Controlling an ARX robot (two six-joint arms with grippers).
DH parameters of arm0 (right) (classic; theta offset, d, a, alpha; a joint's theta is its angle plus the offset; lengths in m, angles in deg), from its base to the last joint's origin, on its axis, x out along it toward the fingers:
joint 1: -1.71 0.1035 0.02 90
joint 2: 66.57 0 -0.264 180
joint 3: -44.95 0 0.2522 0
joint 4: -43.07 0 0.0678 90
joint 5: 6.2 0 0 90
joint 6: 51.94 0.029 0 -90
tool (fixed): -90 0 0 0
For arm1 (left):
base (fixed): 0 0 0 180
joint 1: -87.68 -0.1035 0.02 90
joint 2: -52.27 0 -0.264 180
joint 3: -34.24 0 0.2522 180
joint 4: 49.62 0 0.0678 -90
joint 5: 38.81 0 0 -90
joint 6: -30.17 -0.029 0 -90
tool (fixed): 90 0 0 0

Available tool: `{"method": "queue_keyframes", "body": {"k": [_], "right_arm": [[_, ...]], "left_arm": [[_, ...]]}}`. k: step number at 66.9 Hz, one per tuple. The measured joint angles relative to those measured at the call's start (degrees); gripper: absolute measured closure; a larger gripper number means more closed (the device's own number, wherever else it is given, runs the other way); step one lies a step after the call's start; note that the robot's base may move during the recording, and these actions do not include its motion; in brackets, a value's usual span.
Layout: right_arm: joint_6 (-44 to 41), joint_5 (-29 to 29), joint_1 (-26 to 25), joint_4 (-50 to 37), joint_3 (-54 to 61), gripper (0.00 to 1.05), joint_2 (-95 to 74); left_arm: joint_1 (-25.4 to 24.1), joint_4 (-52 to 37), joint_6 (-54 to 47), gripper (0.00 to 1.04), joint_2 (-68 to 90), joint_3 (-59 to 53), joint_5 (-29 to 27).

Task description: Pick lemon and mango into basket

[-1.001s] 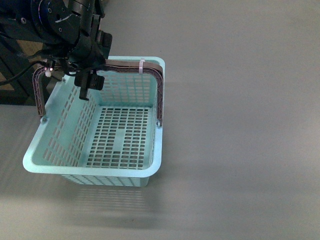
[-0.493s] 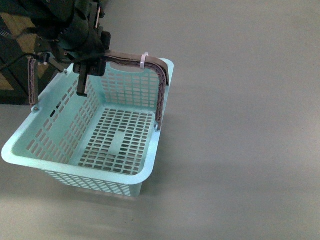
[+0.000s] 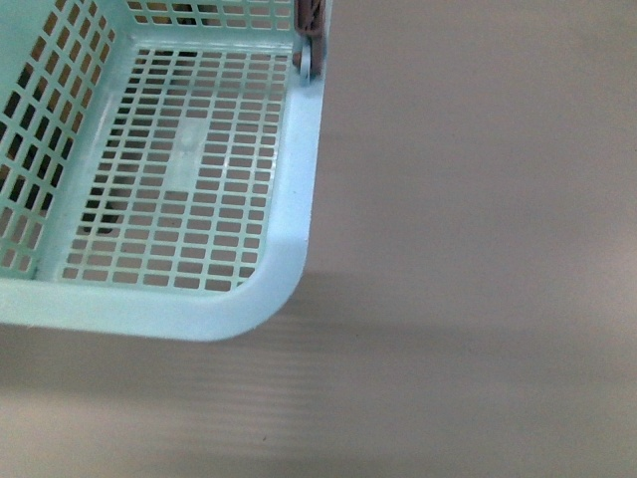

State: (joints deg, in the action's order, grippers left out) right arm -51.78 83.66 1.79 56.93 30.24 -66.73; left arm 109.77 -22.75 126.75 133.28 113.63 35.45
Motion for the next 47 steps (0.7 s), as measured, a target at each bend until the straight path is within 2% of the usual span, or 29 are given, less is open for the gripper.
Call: {"method": "queue_keyframes", "body": {"k": [15,47], "right_arm": [[0.0,0.0,0.0,0.0,0.0,0.09,0.0],[0.0,0.0,0.0,0.0,0.0,0.09,0.0]], "left_arm": [[3.6,9.5,1.6,0.9,-6.0,0.4,-2.1],[3.7,10.0,1.5,0.9,-6.0,0.4,-2.5]]}}
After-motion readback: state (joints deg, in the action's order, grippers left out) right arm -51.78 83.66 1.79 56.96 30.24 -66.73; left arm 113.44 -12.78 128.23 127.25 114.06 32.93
